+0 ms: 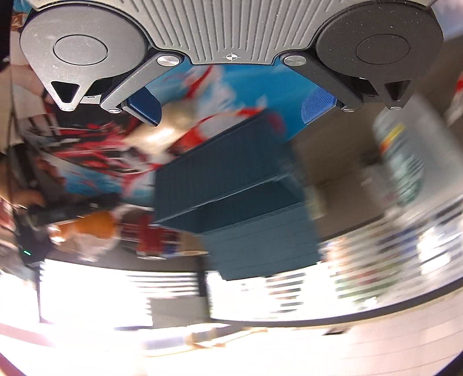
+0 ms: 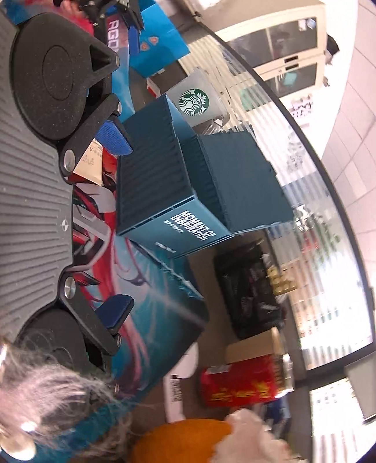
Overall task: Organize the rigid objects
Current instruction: 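Move the left tool to the cream hand-cream tube and grasp it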
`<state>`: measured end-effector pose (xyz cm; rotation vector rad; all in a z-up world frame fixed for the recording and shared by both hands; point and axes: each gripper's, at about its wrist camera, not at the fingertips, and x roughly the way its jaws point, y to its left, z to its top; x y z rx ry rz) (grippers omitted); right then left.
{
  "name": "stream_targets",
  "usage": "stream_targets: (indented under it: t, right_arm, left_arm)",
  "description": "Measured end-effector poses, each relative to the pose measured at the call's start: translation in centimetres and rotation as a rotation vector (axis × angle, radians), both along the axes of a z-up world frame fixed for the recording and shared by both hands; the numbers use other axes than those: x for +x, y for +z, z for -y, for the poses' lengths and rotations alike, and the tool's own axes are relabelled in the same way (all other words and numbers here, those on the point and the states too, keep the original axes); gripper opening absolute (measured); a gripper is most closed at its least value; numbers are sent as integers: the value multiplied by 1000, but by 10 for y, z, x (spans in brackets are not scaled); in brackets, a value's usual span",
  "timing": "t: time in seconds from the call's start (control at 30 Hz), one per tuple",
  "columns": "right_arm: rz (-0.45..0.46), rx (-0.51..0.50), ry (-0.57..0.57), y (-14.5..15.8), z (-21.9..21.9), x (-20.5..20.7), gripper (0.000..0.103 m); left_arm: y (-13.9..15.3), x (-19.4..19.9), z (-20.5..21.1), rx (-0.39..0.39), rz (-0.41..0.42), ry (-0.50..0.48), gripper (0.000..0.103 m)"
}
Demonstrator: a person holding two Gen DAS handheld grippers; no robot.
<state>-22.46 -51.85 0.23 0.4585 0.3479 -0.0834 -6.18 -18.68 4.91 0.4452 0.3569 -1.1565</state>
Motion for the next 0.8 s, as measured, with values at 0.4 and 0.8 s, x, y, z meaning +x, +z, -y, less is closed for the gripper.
stream_targets:
  t: [0.4,0.8]
  right_arm:
    - [25,206,23,-13,16,-5,103]
    - [69,290,13,-19,24,-11,103]
  left_arm:
    - [-32,1,80,187,-71,-287,98]
    - [-49,3,104,195,-116,-328,58]
